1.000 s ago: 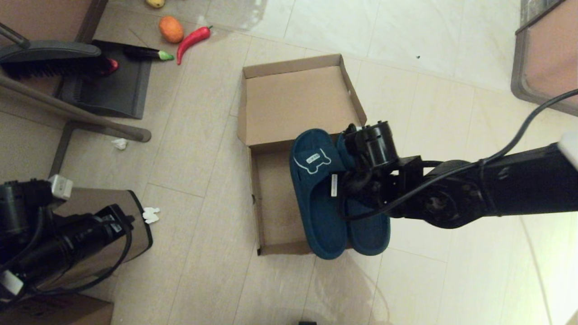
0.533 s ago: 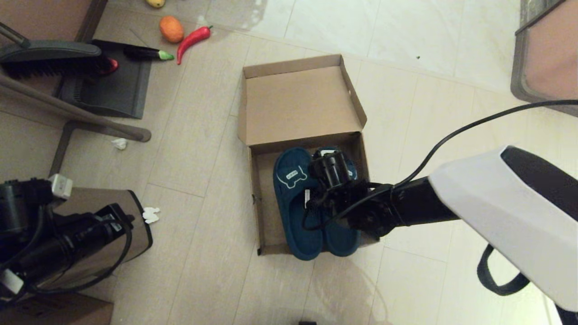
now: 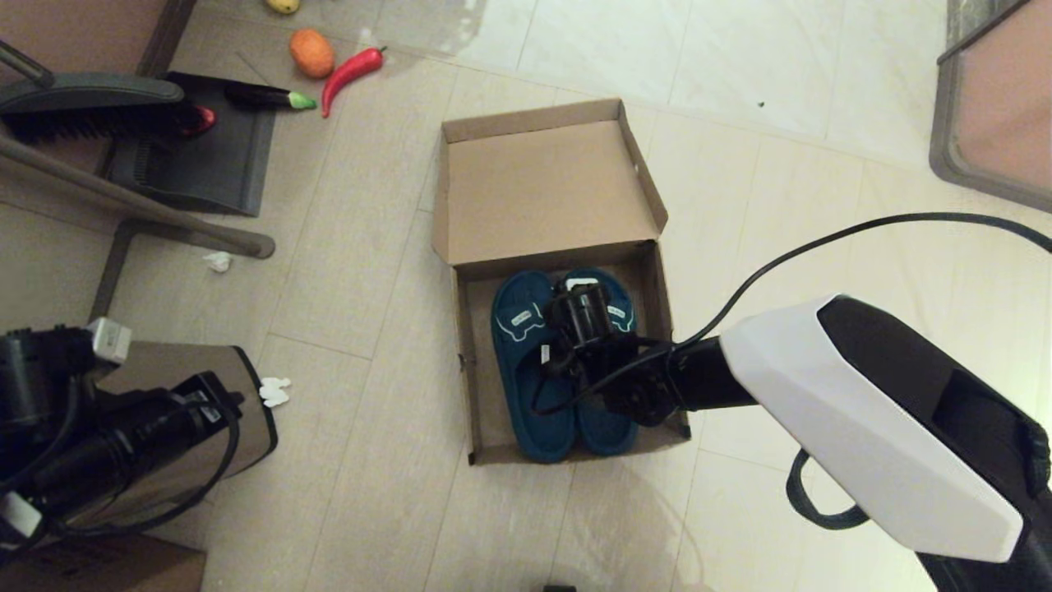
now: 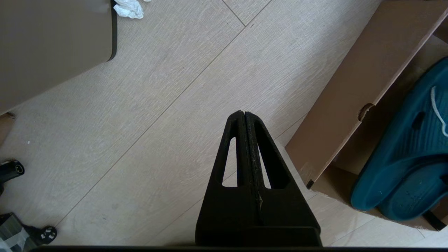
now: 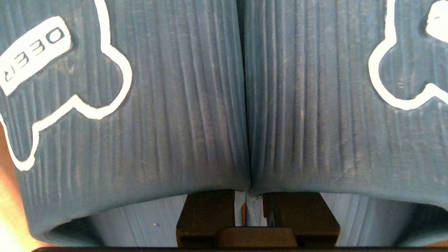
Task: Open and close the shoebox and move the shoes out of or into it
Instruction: Put the shoes into the shoe box
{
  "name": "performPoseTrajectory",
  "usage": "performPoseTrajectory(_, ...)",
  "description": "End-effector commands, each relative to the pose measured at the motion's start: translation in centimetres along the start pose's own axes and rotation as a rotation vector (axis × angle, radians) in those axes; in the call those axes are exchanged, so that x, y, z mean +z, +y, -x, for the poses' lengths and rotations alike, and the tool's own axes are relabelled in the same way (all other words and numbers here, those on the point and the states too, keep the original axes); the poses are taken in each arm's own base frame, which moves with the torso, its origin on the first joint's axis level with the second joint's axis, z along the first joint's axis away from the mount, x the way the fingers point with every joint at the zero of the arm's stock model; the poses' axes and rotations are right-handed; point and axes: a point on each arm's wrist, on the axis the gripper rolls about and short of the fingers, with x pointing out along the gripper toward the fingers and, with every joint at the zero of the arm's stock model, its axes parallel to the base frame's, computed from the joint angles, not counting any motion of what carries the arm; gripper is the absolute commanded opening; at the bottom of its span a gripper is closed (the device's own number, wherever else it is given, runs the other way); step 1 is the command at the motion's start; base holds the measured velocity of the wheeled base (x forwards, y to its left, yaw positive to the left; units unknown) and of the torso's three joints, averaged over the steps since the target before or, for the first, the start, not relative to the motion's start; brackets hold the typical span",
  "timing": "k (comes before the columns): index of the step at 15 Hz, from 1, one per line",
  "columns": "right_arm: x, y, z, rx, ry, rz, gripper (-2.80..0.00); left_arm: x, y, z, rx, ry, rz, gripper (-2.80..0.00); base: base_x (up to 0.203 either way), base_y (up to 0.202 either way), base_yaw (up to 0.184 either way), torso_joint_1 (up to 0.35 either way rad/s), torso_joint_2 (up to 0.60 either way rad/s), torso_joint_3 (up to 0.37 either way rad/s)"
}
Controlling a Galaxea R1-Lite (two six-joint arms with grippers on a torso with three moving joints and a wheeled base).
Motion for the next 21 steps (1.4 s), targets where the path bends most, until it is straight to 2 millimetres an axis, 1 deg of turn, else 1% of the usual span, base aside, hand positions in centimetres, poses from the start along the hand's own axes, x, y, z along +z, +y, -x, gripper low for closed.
performPoseTrajectory(1, -0.8, 0.0, -0.7, -0.009, 0.010, 0.016, -2.80, 0.1, -0.1, 0.1, -0.004, -0.009, 0.001, -2.80, 0.000, 0.000, 0.000, 0.000, 0.00, 0.000)
performPoseTrajectory(2, -0.6, -0.3, -1.0, -0.018, 0.007, 0.030, -2.80, 0.2, -0.1, 0.2, -0.006, -0.013, 0.000, -2.80, 0.000, 0.000, 0.000, 0.000, 0.00, 0.000)
performPoseTrajectory(3, -0.5, -0.4, -1.0, -0.020, 0.003, 0.029, 0.00, 0.2, -0.1, 0.2, -0.006, -0.015, 0.000, -2.80, 0.000, 0.000, 0.000, 0.000, 0.00, 0.000)
performPoseTrajectory(6, 0.9, -0.3, -1.1, -0.013, -0.038, 0.006, 0.00, 0.2, -0.3, 0.1, -0.013, -0.014, -0.019, -2.80, 0.000, 0.000, 0.000, 0.000, 0.00, 0.000)
performPoseTrajectory(8, 1.6, -0.2, -1.1, -0.008, -0.061, -0.003, 0.00, 0.6, -0.6, 0.1, -0.023, -0.026, -0.024, -2.80, 0.000, 0.000, 0.000, 0.000, 0.00, 0.000)
performPoseTrajectory(9, 2.2, -0.1, -0.7, -0.004, -0.073, -0.008, 0.00, 0.8, -0.8, 0.1, -0.031, -0.031, -0.026, -2.80, 0.000, 0.000, 0.000, 0.000, 0.00, 0.000)
performPoseTrajectory(11, 4.5, -0.3, 1.4, 0.013, -0.104, -0.023, 0.00, 0.7, -1.9, -0.2, -0.072, -0.024, -0.038, -2.80, 0.000, 0.000, 0.000, 0.000, 0.00, 0.000)
performPoseTrajectory(12, 5.7, -0.5, 2.9, 0.032, -0.111, -0.027, 0.00, 1.1, -2.8, -0.6, -0.106, -0.027, -0.045, -2.80, 0.000, 0.000, 0.000, 0.000, 0.00, 0.000)
performPoseTrajectory(14, 8.1, -1.4, 6.4, 0.090, -0.106, -0.033, 0.00, 0.8, -4.2, -2.2, -0.143, 0.006, -0.060, -2.80, 0.000, 0.000, 0.000, 0.000, 0.00, 0.000)
performPoseTrajectory(15, 9.2, -1.9, 8.1, 0.107, -0.104, -0.041, 0.00, 1.0, -5.1, -3.2, -0.164, 0.008, -0.066, -2.80, 0.000, 0.000, 0.000, 0.000, 0.00, 0.000)
performPoseTrajectory(16, 10.1, -2.5, 9.6, 0.117, -0.104, -0.052, -0.48, 1.3, -5.9, -4.2, -0.181, 0.005, -0.071, -2.80, 0.000, 0.000, 0.000, 0.000, 0.00, 0.000)
performPoseTrajectory(17, 10.9, -3.2, 10.9, 0.120, -0.105, -0.061, -2.80, 1.5, -6.8, -5.1, -0.197, 0.000, -0.075, -2.80, 0.000, 0.000, 0.000, 0.000, 0.00, 0.000)
performPoseTrajectory(19, 12.7, -5.3, 13.2, 0.117, -0.110, -0.080, -2.80, 2.3, -8.5, -6.6, -0.231, -0.025, -0.081, -2.80, 0.000, 0.000, 0.000, 0.000, 0.00, 0.000)
performPoseTrajectory(20, 13.4, -6.6, 14.1, 0.123, -0.113, -0.093, -2.80, 2.5, -9.0, -7.2, -0.239, -0.030, -0.082, -2.80, 0.000, 0.000, 0.000, 0.000, 0.00, 0.000)
performPoseTrajectory(21, 13.9, -8.3, 14.3, 0.115, -0.111, -0.106, -2.80, 2.4, -9.2, -7.7, -0.239, -0.027, -0.083, -2.80, 0.000, 0.000, 0.000, 0.000, 0.00, 0.000)
